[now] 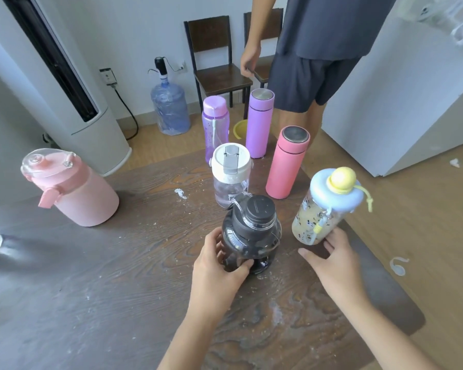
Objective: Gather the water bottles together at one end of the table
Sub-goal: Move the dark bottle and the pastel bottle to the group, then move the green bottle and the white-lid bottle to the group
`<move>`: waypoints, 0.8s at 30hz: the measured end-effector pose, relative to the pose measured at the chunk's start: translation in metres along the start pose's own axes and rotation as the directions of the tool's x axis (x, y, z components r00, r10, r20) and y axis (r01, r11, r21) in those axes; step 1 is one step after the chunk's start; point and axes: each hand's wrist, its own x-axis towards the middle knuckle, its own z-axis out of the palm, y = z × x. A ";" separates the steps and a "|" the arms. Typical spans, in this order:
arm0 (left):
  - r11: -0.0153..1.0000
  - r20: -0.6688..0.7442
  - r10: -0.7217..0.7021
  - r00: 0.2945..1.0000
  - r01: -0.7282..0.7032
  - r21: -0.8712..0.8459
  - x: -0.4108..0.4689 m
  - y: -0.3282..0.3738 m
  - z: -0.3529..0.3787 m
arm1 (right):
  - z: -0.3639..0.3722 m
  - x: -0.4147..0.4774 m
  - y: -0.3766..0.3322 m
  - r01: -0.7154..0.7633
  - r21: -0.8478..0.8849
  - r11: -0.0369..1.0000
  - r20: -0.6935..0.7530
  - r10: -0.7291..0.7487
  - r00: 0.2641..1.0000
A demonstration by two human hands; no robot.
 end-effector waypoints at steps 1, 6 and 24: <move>1.000 0.046 0.023 0.999 -0.024 0.010 -0.001 -0.002 -0.004 | 0.002 -0.012 -0.001 0.000 0.010 1.000 -0.021 0.000 1.000; 0.991 0.097 0.053 0.994 -0.065 0.118 -0.018 -0.026 -0.045 | 0.012 -0.076 -0.018 0.063 -0.059 0.996 -0.118 -0.070 0.991; 0.963 -0.526 -0.166 0.834 0.253 0.098 -0.108 -0.152 -0.398 | 0.322 -0.233 -0.173 0.440 0.036 0.897 0.302 -0.429 0.851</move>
